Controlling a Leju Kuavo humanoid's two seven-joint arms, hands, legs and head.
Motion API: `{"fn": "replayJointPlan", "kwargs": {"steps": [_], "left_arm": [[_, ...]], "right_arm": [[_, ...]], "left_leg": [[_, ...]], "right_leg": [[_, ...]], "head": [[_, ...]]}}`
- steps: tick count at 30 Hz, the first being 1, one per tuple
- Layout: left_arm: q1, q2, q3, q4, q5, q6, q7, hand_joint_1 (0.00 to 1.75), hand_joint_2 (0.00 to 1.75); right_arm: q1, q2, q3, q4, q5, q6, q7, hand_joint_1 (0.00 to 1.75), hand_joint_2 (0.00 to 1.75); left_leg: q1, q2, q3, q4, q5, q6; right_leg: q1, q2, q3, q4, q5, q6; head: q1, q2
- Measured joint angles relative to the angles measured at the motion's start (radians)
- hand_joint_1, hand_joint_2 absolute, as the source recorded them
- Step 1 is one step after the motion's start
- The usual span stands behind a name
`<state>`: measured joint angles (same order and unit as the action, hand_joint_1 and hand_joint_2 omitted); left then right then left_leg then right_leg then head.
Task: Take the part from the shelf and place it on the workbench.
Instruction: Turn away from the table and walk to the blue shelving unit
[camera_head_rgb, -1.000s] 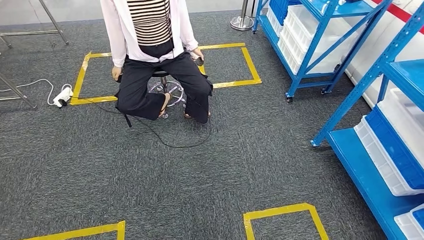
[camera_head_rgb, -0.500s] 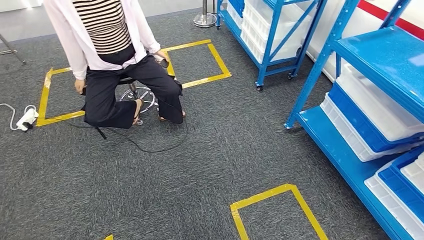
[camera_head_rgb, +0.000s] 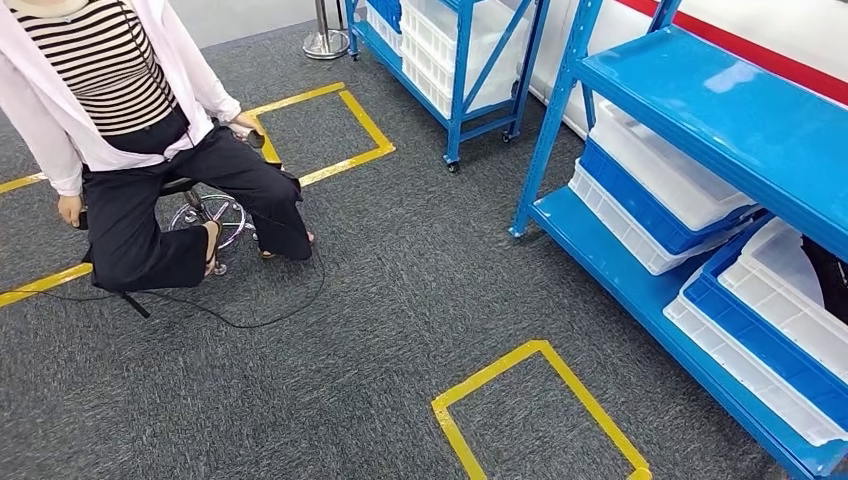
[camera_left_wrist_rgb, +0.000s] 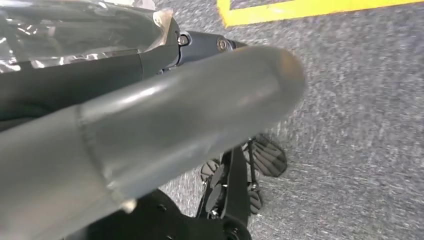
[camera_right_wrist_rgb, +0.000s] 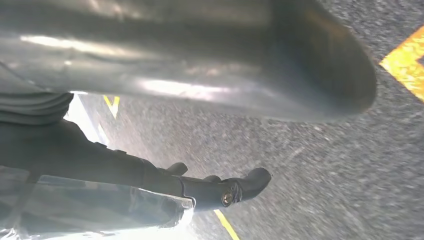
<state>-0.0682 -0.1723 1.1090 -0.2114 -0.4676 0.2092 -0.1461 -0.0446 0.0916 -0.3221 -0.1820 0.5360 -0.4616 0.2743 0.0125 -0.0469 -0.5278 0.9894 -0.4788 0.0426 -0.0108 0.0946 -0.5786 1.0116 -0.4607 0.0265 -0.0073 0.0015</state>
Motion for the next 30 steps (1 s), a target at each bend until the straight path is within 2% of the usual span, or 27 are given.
{"fn": "replayJointPlan", "kwargs": {"steps": [2,4,5,6,7,8,9,10,11,12,13,14,15,16,18,19,20,21,22,23,24,25,26,27,29,30], "left_arm": [[0.001,0.000,0.000,0.000,-0.002,0.000,0.000,0.00,0.00],[0.003,0.001,0.000,0.000,-0.003,0.000,0.000,0.00,0.00],[0.003,0.001,0.000,0.000,-0.004,0.000,0.000,0.00,0.00],[0.003,0.001,0.000,0.000,-0.004,0.000,0.000,0.00,0.00],[0.002,0.000,0.000,0.000,-0.004,0.000,0.001,0.00,0.00],[0.002,0.000,0.000,0.000,-0.004,-0.001,0.001,0.00,0.00],[0.002,-0.001,0.000,0.000,-0.005,-0.001,0.001,0.00,0.00],[0.001,-0.001,0.000,0.000,-0.005,-0.001,0.001,0.00,0.00],[0.001,0.000,0.000,0.000,-0.005,-0.002,0.001,0.00,0.00],[0.000,0.000,0.000,0.000,-0.006,-0.002,0.001,0.00,0.00],[-0.002,0.000,0.000,0.000,-0.006,-0.002,0.001,0.00,0.00],[-0.003,0.000,0.000,0.000,-0.006,-0.003,0.001,0.00,0.00],[-0.004,0.001,-0.001,0.000,-0.007,-0.003,0.001,0.00,0.00],[-0.004,0.001,-0.001,0.000,-0.007,-0.003,0.001,0.00,0.00],[-0.001,0.002,-0.001,0.000,-0.007,-0.003,0.000,0.00,0.00],[0.000,0.002,-0.001,0.000,-0.007,-0.003,0.000,0.00,0.00],[0.000,0.002,-0.001,0.000,-0.007,-0.003,0.000,0.00,0.00],[0.000,0.002,-0.001,0.000,-0.007,-0.003,0.000,0.00,0.00],[0.000,0.002,-0.001,0.000,-0.007,-0.003,0.000,0.00,0.00],[0.000,0.003,-0.001,0.000,-0.007,-0.003,0.000,0.00,0.00],[0.001,0.004,-0.001,0.000,-0.007,-0.003,0.000,0.00,0.00],[0.001,0.004,-0.001,0.001,-0.007,-0.003,0.000,0.00,0.00],[0.000,0.004,-0.001,0.001,-0.007,-0.003,0.001,0.00,0.00],[0.000,0.004,-0.001,0.001,-0.008,-0.004,0.001,0.00,0.00],[-0.001,0.004,-0.001,0.001,-0.008,-0.005,0.002,0.00,0.00],[-0.001,0.004,-0.001,0.001,-0.007,-0.005,0.002,0.00,0.00]], "right_arm": [[-0.002,0.000,-0.002,0.000,-0.001,0.000,0.000,0.00,0.00],[-0.003,0.001,-0.003,0.000,-0.002,0.000,0.000,0.00,0.00],[-0.002,0.001,-0.004,0.000,-0.002,0.000,0.000,0.00,0.00],[0.000,0.001,-0.004,0.000,-0.003,0.000,0.000,0.00,0.00],[0.002,0.000,-0.005,0.000,-0.003,0.000,0.000,0.00,0.00],[0.002,-0.001,-0.005,0.000,-0.004,0.000,0.000,0.00,0.00],[0.002,0.000,-0.006,0.000,-0.004,0.000,0.000,0.00,0.00],[0.001,0.000,-0.006,0.000,-0.004,0.000,0.000,0.00,0.00],[0.000,0.000,-0.006,0.000,-0.004,0.000,0.000,0.00,0.00],[0.000,0.001,-0.006,0.000,-0.004,0.000,0.000,0.00,0.00],[0.001,0.001,-0.007,0.000,-0.004,0.000,0.000,0.00,0.00],[0.002,0.001,-0.008,0.000,-0.004,0.000,0.000,0.00,0.00],[0.003,0.001,-0.009,0.000,-0.004,0.000,0.000,0.00,0.00],[0.002,0.001,-0.010,0.000,-0.005,0.000,0.000,0.00,0.00],[0.001,0.001,-0.011,0.000,-0.005,-0.001,0.000,0.00,0.00],[0.001,0.002,-0.011,0.000,-0.005,-0.001,0.000,0.00,0.00],[0.001,0.003,-0.011,0.000,-0.005,-0.001,0.000,0.00,0.00],[0.002,0.003,-0.011,0.000,-0.005,-0.001,0.000,0.00,0.00],[0.003,0.003,-0.011,0.000,-0.005,-0.001,0.000,0.00,0.00],[0.003,0.004,-0.012,0.000,-0.005,-0.001,0.000,0.00,0.00],[0.002,0.004,-0.012,0.000,-0.005,-0.001,0.000,0.00,0.00],[0.001,0.004,-0.012,0.000,-0.005,-0.001,0.000,0.00,0.00],[0.000,0.005,-0.012,0.000,-0.005,-0.001,0.000,0.00,0.00],[0.000,0.005,-0.012,0.000,-0.005,-0.001,0.000,0.00,0.00],[0.003,0.005,-0.013,0.000,-0.005,-0.002,0.000,0.00,0.00],[0.004,0.004,-0.013,0.000,-0.001,-0.003,0.000,0.00,0.00]], "left_leg": [[0.001,0.031,-0.001,-0.011,0.008,0.011],[-0.001,0.064,-0.005,-0.011,0.009,0.013],[-0.002,0.079,-0.006,-0.010,0.009,0.013],[-0.002,0.093,-0.007,-0.010,0.009,0.012],[-0.002,0.106,-0.006,-0.010,0.008,0.011],[-0.002,0.118,-0.005,-0.009,0.007,0.009],[-0.004,0.129,-0.003,-0.008,0.005,0.005],[-0.007,0.139,0.000,-0.007,0.003,-0.001],[-0.009,0.147,0.002,-0.006,0.001,-0.008],[-0.010,0.156,0.005,-0.006,-0.001,-0.014],[-0.009,0.165,0.009,-0.008,-0.002,-0.020],[-0.006,0.162,0.010,-0.003,-0.006,-0.026],[-0.003,0.145,0.006,0.013,-0.019,-0.033],[0.000,0.118,-0.006,0.048,-0.044,-0.038],[0.003,0.061,-0.060,0.176,-0.120,-0.044],[0.003,0.050,-0.091,0.244,-0.150,-0.045],[0.004,0.046,-0.113,0.289,-0.163,-0.046],[0.004,0.045,-0.118,0.295,-0.152,-0.045],[0.006,0.042,-0.104,0.259,-0.122,-0.044],[0.008,0.034,-0.075,0.193,-0.080,-0.043],[0.013,0.010,-0.043,0.120,-0.044,-0.042],[0.016,-0.012,-0.018,0.061,-0.021,-0.042],[0.017,-0.030,-0.004,0.026,-0.011,-0.041],[0.015,-0.039,-0.001,0.015,-0.011,-0.039],[0.010,-0.017,-0.002,0.009,-0.006,-0.026],[0.008,-0.006,-0.002,0.004,-0.002,-0.016]], "right_leg": [[0.000,-0.055,-0.053,0.099,-0.049,-0.006],[-0.002,-0.078,-0.119,0.236,-0.104,-0.006],[-0.004,-0.082,-0.133,0.270,-0.114,-0.001],[-0.005,-0.085,-0.124,0.265,-0.108,0.008],[-0.007,-0.092,-0.092,0.216,-0.089,0.018],[-0.009,-0.112,-0.044,0.136,-0.063,0.026],[-0.008,-0.137,0.000,0.060,-0.041,0.029],[-0.006,-0.156,0.031,0.004,-0.024,0.027],[-0.003,-0.170,0.046,-0.026,-0.016,0.022],[0.000,-0.168,0.045,-0.031,-0.015,0.016],[0.001,-0.157,0.043,-0.033,-0.013,0.009],[-0.004,-0.146,0.043,-0.035,-0.011,0.002],[-0.009,-0.135,0.047,-0.037,-0.008,-0.005],[-0.014,-0.124,0.050,-0.039,-0.004,-0.013],[-0.016,-0.102,0.052,-0.039,0.000,-0.023],[-0.014,-0.090,0.051,-0.038,0.001,-0.025],[-0.012,-0.077,0.050,-0.038,0.002,-0.026],[-0.012,-0.063,0.051,-0.037,0.002,-0.026],[-0.012,-0.049,0.052,-0.037,0.002,-0.026],[-0.012,-0.035,0.053,-0.035,0.002,-0.026],[-0.012,-0.022,0.053,-0.033,0.002,-0.025],[-0.010,-0.011,0.050,-0.029,0.002,-0.022],[-0.007,-0.001,0.044,-0.027,0.002,-0.017],[-0.005,0.008,0.036,-0.026,0.004,-0.010],[-0.006,0.023,0.022,-0.027,0.008,0.006],[-0.006,0.015,0.014,-0.019,0.004,0.011]], "head": [[0.006,0.000],[0.011,0.000],[0.011,0.000],[0.012,0.000],[0.012,0.000],[0.013,0.000],[0.014,0.000],[0.013,0.000],[0.013,0.000],[0.012,0.000],[0.011,0.000],[0.011,0.000],[0.009,0.000],[0.006,0.000],[-0.001,0.000],[-0.003,0.000],[-0.003,0.000],[-0.004,0.000],[-0.004,0.000],[-0.004,0.000],[-0.004,0.000],[-0.004,0.000],[-0.004,0.000],[-0.004,0.000],[-0.003,0.000],[-0.003,0.000]]}}
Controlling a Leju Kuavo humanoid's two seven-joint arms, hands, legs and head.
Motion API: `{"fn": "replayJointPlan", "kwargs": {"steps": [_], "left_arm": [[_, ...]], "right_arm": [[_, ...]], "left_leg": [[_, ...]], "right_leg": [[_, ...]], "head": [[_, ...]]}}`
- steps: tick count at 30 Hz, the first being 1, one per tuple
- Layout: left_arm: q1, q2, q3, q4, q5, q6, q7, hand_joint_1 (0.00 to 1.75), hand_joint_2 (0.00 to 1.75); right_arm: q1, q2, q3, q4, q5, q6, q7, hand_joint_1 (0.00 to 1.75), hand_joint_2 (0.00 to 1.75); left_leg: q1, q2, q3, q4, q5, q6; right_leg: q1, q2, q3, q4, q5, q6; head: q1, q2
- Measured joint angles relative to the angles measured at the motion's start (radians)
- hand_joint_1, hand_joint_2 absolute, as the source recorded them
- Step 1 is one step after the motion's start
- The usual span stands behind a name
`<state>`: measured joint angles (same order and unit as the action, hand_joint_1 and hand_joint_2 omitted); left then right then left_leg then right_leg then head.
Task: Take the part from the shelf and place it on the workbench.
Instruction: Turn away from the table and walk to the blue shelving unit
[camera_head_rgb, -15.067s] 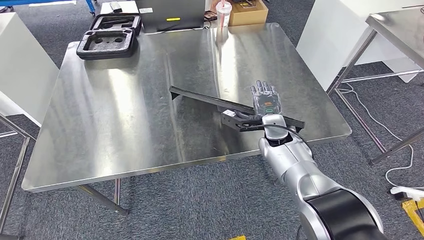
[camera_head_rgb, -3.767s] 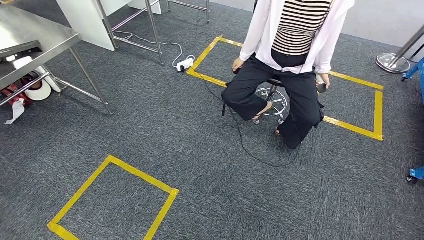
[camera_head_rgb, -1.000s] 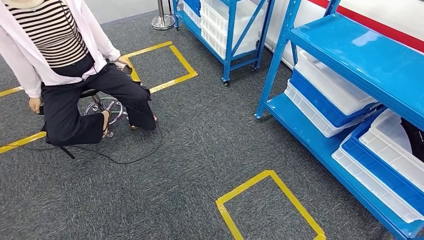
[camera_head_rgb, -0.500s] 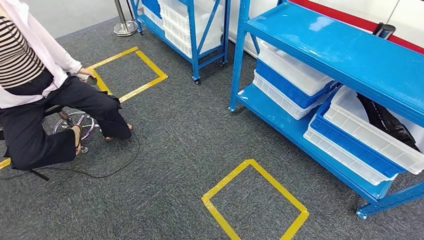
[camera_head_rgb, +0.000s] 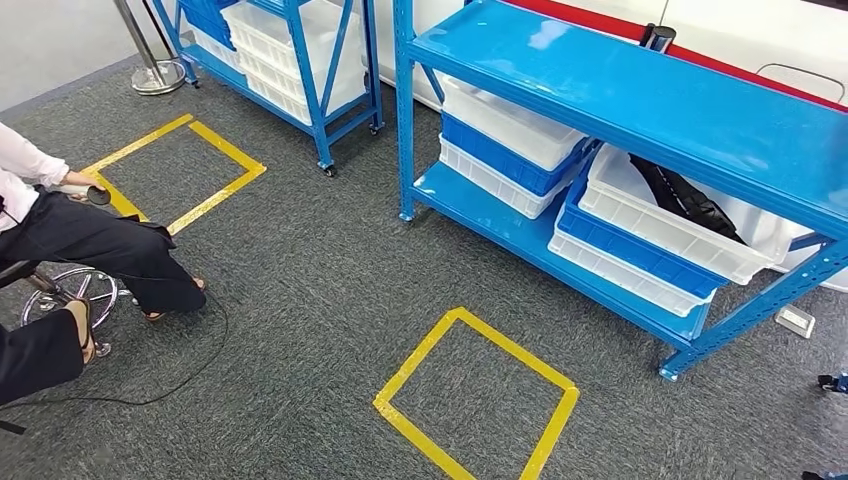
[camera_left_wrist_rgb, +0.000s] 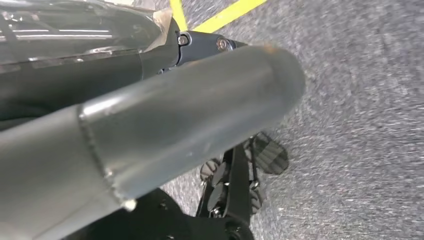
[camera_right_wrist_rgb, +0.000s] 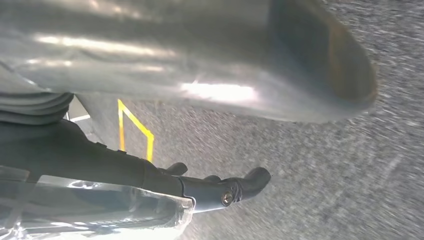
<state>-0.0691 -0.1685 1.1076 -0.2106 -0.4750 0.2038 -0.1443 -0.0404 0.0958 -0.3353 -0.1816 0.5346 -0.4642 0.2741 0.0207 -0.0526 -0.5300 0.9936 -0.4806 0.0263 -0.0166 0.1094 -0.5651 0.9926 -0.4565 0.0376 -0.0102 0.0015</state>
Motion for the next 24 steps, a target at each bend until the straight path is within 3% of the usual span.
{"fn": "replayJointPlan", "kwargs": {"steps": [1,3,5,6,7,9,11,12,15,18,24], "left_arm": [[0.000,0.000,0.000,0.000,0.000,-0.001,0.000,0.00,0.00],[0.001,0.002,0.000,0.000,0.000,-0.001,0.000,0.00,0.00],[0.003,0.003,0.000,0.000,0.000,-0.001,0.000,0.00,0.00],[0.003,0.003,0.000,0.000,0.000,-0.001,0.000,0.00,0.00],[0.003,0.003,0.000,0.000,0.000,-0.001,0.000,0.00,0.00],[0.002,0.002,0.000,0.000,-0.001,0.000,-0.001,0.00,0.00],[0.001,0.002,0.000,0.000,-0.001,-0.001,-0.004,0.00,0.00],[0.001,0.002,0.000,0.000,-0.002,-0.002,-0.007,0.00,0.00],[0.001,0.004,0.000,0.000,-0.003,-0.007,-0.011,0.00,0.00],[0.001,0.004,0.000,0.000,-0.003,-0.010,-0.013,0.00,0.00],[0.001,0.005,0.000,0.000,-0.004,-0.012,-0.019,0.00,0.00]], "right_arm": [[0.001,0.000,0.000,0.000,0.008,-0.001,0.000,0.00,0.00],[-0.001,0.000,0.004,0.000,0.030,-0.002,0.001,0.00,0.00],[-0.002,0.000,0.009,0.000,0.048,-0.002,0.004,0.00,0.00],[-0.001,0.000,0.011,0.000,0.053,-0.003,0.006,0.00,0.00],[0.000,0.000,0.012,0.000,0.057,-0.003,0.006,0.00,0.00],[0.001,-0.002,0.015,0.000,0.062,-0.003,0.007,0.00,0.00],[0.001,-0.003,0.017,0.000,0.068,-0.004,0.007,0.00,0.00],[0.000,-0.003,0.018,0.000,0.070,-0.004,0.007,0.00,0.00],[0.000,-0.004,0.019,0.000,0.072,-0.005,0.008,0.00,0.00],[0.001,-0.005,0.019,0.000,0.072,-0.006,0.010,0.00,0.00],[0.001,-0.004,0.018,0.000,0.068,-0.012,0.011,0.00,0.00]], "left_leg": [[0.000,0.013,0.000,-0.005,0.004,0.009],[-0.003,0.036,-0.002,-0.010,0.009,0.018],[-0.006,0.058,-0.006,-0.009,0.009,0.020],[-0.007,0.065,-0.007,-0.009,0.009,0.020],[-0.008,0.071,-0.006,-0.009,0.009,0.020],[-0.008,0.077,-0.003,-0.009,0.010,0.018],[-0.013,0.080,-0.001,-0.005,0.006,0.012],[-0.015,0.080,-0.001,-0.003,0.004,0.014],[-0.013,0.078,-0.003,-0.002,0.006,0.018],[-0.009,0.078,-0.004,-0.006,0.012,0.009],[-0.008,0.078,-0.004,-0.011,0.016,0.001]], "right_leg": [[0.001,-0.021,-0.014,0.026,-0.015,0.000],[0.003,-0.076,-0.071,0.143,-0.076,-0.008],[0.002,-0.097,-0.127,0.270,-0.130,-0.008],[0.002,-0.098,-0.130,0.287,-0.134,-0.003],[0.002,-0.099,-0.111,0.262,-0.121,0.004],[0.002,-0.105,-0.026,0.120,-0.072,0.014],[0.005,-0.113,0.035,0.005,-0.033,0.008],[0.006,-0.116,0.046,-0.019,-0.024,0.003],[0.007,-0.115,0.050,-0.018,-0.018,-0.003],[0.011,-0.115,0.048,-0.017,-0.016,-0.008],[0.017,-0.115,0.043,-0.016,-0.015,-0.012]], "head": [[0.003,0.000],[0.010,0.000],[0.015,0.000],[0.015,0.000],[0.017,0.000],[0.018,0.000],[0.019,0.000],[0.019,0.000],[0.015,0.000],[0.014,0.000],[0.014,0.000]]}}
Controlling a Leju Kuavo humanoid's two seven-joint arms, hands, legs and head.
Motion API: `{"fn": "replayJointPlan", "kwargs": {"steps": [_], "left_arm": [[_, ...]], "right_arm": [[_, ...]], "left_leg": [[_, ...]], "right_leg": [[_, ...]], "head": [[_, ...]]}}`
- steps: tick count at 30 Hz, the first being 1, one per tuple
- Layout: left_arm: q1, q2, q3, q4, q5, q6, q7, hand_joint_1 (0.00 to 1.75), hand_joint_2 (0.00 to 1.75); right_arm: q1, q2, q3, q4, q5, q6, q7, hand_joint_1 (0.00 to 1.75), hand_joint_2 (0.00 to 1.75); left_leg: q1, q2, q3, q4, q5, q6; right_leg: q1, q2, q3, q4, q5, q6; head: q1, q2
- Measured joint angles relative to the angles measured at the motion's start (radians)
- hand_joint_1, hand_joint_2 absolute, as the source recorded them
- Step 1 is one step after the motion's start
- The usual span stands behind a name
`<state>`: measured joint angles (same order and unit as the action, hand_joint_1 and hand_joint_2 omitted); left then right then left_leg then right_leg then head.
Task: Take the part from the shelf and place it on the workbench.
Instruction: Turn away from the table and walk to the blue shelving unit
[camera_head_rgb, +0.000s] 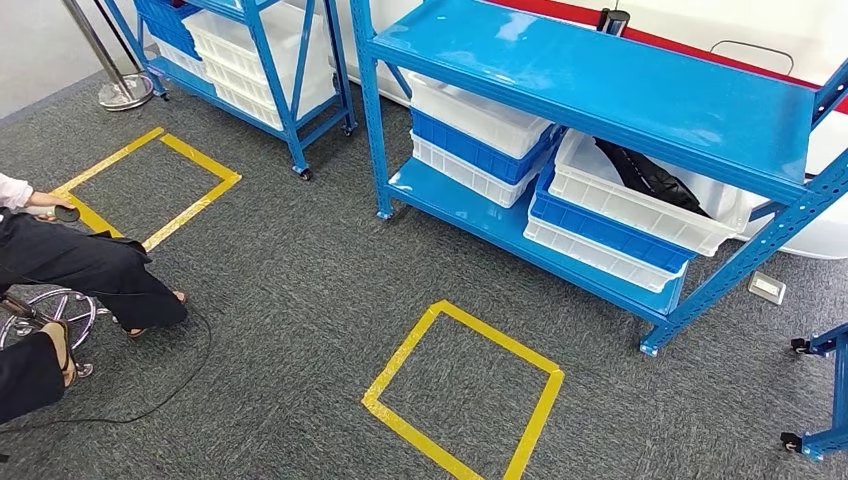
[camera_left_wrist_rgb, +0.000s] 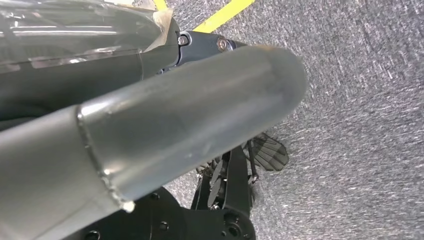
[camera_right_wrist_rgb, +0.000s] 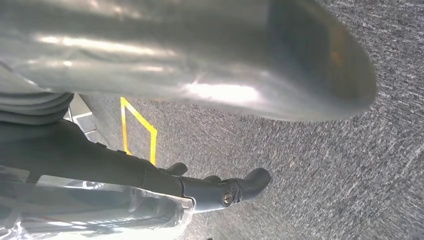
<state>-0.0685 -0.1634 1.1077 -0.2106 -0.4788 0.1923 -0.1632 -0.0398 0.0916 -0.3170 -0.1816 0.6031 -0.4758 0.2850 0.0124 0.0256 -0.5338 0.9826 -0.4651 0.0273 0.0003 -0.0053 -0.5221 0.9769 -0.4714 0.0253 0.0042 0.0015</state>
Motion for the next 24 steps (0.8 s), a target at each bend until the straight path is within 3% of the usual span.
{"fn": "replayJointPlan", "kwargs": {"steps": [6,24], "left_arm": [[0.000,0.000,0.000,0.000,0.002,0.000,-0.004,0.00,0.00],[0.000,0.000,0.014,0.000,0.023,0.005,-0.018,0.00,0.00]], "right_arm": [[0.000,0.000,0.000,0.000,0.000,-0.007,0.000,0.00,0.00],[0.000,0.000,-0.006,0.000,-0.002,-0.009,0.000,0.00,0.00]], "left_leg": [[-0.001,0.000,0.000,-0.001,0.001,-0.007],[-0.009,0.000,-0.001,0.001,0.000,-0.006]], "right_leg": [[0.000,0.000,-0.003,0.000,0.001,-0.002],[-0.008,0.000,-0.002,0.000,0.002,-0.001]], "head": [[0.000,0.000],[0.000,0.000]]}}
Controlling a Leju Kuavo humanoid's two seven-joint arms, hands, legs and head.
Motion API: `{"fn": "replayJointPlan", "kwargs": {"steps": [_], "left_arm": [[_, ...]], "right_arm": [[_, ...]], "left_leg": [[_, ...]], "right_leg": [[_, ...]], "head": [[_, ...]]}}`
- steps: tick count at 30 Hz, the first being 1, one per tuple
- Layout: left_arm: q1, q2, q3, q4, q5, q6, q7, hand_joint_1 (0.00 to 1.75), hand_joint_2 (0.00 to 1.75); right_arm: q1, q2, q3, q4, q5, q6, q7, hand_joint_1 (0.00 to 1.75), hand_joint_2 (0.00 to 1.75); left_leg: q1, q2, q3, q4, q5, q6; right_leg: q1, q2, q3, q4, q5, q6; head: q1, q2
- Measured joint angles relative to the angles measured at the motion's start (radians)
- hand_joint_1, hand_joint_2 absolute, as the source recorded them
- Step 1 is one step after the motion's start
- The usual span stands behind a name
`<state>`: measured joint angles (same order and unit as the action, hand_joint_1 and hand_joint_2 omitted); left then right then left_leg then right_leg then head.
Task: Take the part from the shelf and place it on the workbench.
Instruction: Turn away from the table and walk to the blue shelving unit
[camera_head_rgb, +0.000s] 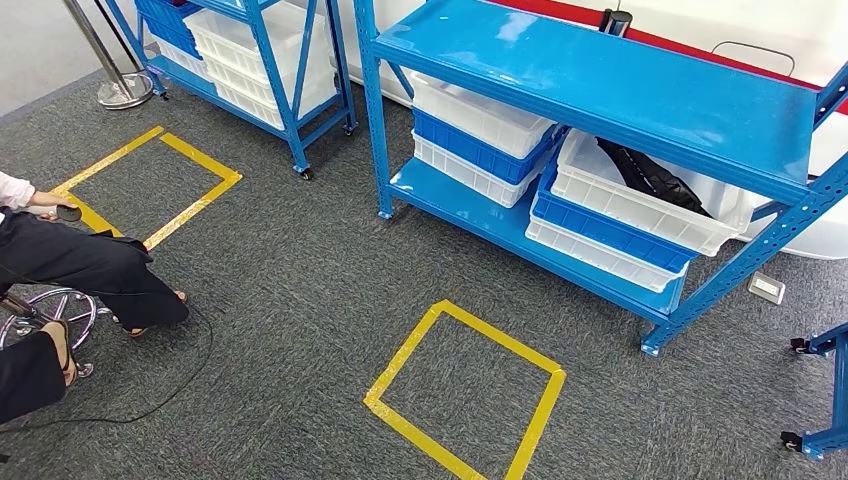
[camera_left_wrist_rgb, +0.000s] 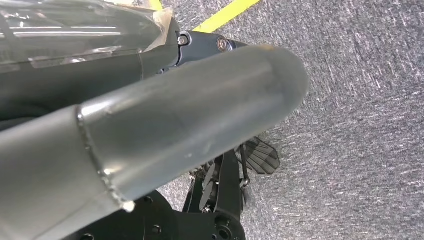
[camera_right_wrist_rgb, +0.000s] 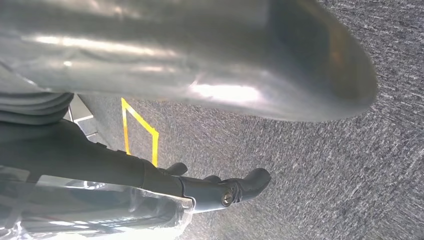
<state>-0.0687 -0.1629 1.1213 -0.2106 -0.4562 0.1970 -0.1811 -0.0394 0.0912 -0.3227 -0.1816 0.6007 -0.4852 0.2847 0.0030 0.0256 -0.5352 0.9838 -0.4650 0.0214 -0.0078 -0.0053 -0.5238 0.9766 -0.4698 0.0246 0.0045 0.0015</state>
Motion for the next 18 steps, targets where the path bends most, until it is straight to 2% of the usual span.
{"fn": "replayJointPlan", "kwargs": {"steps": [8,10,12,14,16,17,18], "left_arm": [[0.000,0.000,0.003,0.000,0.005,0.012,0.003,0.00,0.00],[0.000,0.000,0.004,0.000,0.007,0.012,0.003,0.00,0.00],[-0.001,-0.001,0.005,0.000,0.007,0.012,0.004,0.00,0.00],[-0.001,-0.003,0.008,0.000,0.008,0.012,0.004,0.00,0.00],[-0.002,-0.004,0.011,0.000,0.009,0.012,0.004,0.00,0.00],[-0.002,-0.005,0.012,0.000,0.011,0.012,0.003,0.00,0.00],[-0.001,-0.005,0.013,0.000,0.012,0.012,0.003,0.00,0.00]], "right_arm": [[0.000,0.000,0.000,0.000,0.008,0.000,0.002,0.00,0.00],[-0.001,0.000,0.000,0.000,0.009,0.001,0.002,0.00,0.00],[-0.002,-0.001,0.000,0.000,0.010,0.001,0.002,0.00,0.00],[-0.003,-0.003,0.000,0.000,0.011,0.001,0.002,0.00,0.00],[-0.001,-0.004,0.000,0.000,0.011,0.001,0.002,0.00,0.00],[0.000,-0.005,0.000,0.000,0.011,0.001,0.002,0.00,0.00],[0.001,-0.006,0.000,0.000,0.011,0.002,0.002,0.00,0.00]], "left_leg": [[-0.003,0.000,-0.005,0.007,-0.005,0.008],[-0.004,0.000,-0.007,0.008,-0.007,0.014],[0.002,0.000,-0.001,-0.005,-0.001,0.022],[0.010,0.003,0.007,-0.018,0.007,0.030],[0.010,0.005,0.007,-0.020,0.008,0.032],[0.010,0.005,0.007,-0.020,0.007,0.032],[0.012,0.004,0.007,-0.019,0.006,0.030]], "right_leg": [[-0.005,0.000,0.001,-0.001,0.001,0.003],[-0.006,0.000,0.001,-0.003,0.002,0.006],[-0.004,0.000,-0.003,0.004,-0.002,0.011],[-0.004,0.001,-0.036,0.071,-0.035,0.011],[-0.009,0.002,-0.106,0.206,-0.091,0.009],[-0.011,0.002,-0.137,0.265,-0.109,0.012],[-0.015,0.003,-0.154,0.293,-0.112,0.019]], "head": [[0.000,0.000],[0.000,0.000],[0.000,0.000],[0.005,0.000],[0.009,0.000],[0.011,0.000],[0.012,0.000]]}}
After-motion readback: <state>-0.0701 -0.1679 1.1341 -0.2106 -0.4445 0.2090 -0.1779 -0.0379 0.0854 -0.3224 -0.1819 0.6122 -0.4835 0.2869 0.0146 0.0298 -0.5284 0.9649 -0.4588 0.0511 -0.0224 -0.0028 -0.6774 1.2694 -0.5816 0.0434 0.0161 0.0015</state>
